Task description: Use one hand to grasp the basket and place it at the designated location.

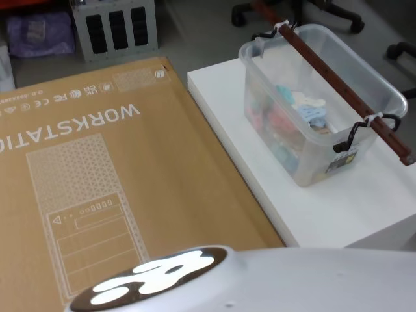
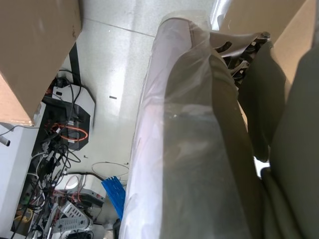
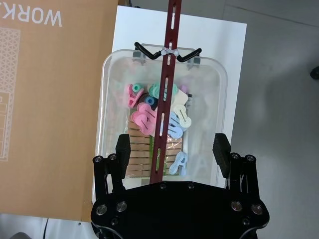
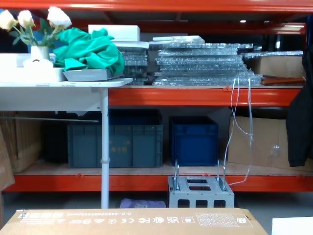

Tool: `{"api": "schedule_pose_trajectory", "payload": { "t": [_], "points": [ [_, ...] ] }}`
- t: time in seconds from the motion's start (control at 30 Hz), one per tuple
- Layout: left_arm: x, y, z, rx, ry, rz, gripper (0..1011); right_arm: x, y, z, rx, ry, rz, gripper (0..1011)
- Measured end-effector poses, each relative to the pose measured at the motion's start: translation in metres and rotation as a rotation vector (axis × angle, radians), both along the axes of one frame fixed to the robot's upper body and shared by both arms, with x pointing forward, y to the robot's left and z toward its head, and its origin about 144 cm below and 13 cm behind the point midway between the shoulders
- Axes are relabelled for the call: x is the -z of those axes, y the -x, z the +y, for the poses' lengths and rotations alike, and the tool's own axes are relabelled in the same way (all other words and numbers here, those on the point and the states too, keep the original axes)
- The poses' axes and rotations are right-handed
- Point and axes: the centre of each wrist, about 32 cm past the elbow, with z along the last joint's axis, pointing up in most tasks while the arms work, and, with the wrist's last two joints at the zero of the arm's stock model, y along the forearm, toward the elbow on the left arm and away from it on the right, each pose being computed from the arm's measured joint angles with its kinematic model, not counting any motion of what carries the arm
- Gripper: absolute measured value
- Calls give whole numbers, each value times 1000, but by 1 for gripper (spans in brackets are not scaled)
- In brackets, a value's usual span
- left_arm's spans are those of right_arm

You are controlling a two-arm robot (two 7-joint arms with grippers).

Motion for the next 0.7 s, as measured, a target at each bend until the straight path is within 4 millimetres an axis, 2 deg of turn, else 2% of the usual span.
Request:
{"api": "schedule_pose_trajectory", "payload": {
  "t": [0.27, 0.4, 0.43, 0.63, 0.7],
  "points": [
    [0, 0, 0, 0, 0, 0, 0, 19, -17, -6, -2, -24, 54, 1000],
    [0, 0, 0, 0, 0, 0, 0, 43, -30, -10, 0, -42, 117, 1000],
    [0, 0, 0, 0, 0, 0, 0, 43, -30, -10, 0, -42, 117, 1000],
    [0, 0, 0, 0, 0, 0, 0, 74, -43, -17, 1, -90, 206, 1000],
    [0, 0, 0, 0, 0, 0, 0, 79, -45, -19, 2, -98, 220, 1000]
  ]
}}
